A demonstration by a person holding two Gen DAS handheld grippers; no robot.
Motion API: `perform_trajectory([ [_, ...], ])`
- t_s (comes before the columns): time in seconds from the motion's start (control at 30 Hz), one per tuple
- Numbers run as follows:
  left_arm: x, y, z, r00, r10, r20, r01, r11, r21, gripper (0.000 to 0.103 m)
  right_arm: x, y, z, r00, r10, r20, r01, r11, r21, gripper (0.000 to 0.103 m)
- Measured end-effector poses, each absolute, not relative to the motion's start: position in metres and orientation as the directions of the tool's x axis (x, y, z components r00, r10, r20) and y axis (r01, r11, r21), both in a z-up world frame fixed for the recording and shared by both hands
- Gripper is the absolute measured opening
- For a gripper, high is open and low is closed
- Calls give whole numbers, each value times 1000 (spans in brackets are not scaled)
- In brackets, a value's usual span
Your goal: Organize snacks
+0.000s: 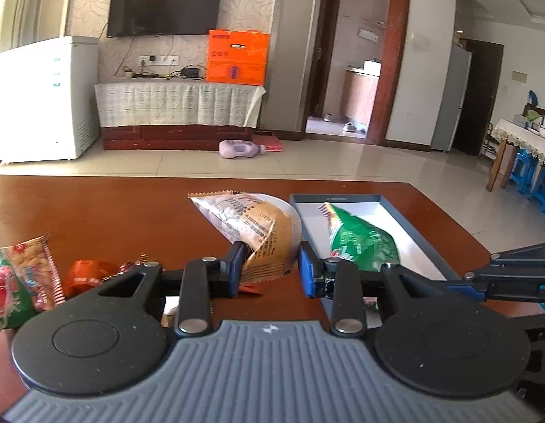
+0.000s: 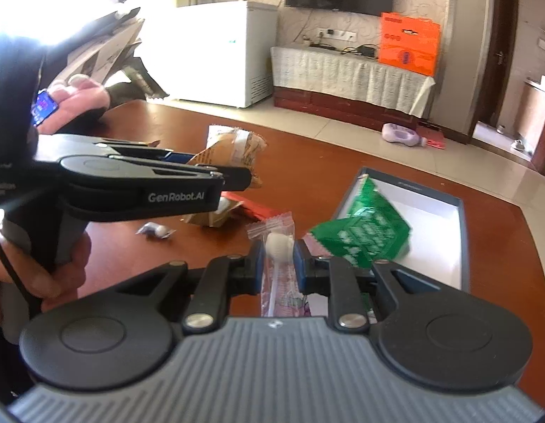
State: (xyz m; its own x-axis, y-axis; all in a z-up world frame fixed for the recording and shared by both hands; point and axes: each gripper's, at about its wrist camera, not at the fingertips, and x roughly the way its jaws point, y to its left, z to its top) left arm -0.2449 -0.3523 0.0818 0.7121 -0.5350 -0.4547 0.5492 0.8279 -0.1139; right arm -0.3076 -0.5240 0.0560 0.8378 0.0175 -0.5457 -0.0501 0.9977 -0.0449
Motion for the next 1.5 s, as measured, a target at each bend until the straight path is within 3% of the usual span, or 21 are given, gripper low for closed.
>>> perform_trajectory([
  [0.6,-252,-403,76,651,-602,-463,625,771,-123,38,-308,-563,33,785,-11,-619,11,1000,-3,21],
  [1.0,-240,-416,78,629,-624,-462,686,726,-46,38,-249,-585,24,779,-52,-625,91,995,32,22],
  [1.2,-225,-419,79,626,-640,-446,689,722,-70,36,-213,-601,16,768,-88,-635,133,991,24,21],
  [1.5,-220,-442,69,596,-657,-461,708,702,-85,36,-252,-598,19,769,-98,-631,120,993,-8,22],
])
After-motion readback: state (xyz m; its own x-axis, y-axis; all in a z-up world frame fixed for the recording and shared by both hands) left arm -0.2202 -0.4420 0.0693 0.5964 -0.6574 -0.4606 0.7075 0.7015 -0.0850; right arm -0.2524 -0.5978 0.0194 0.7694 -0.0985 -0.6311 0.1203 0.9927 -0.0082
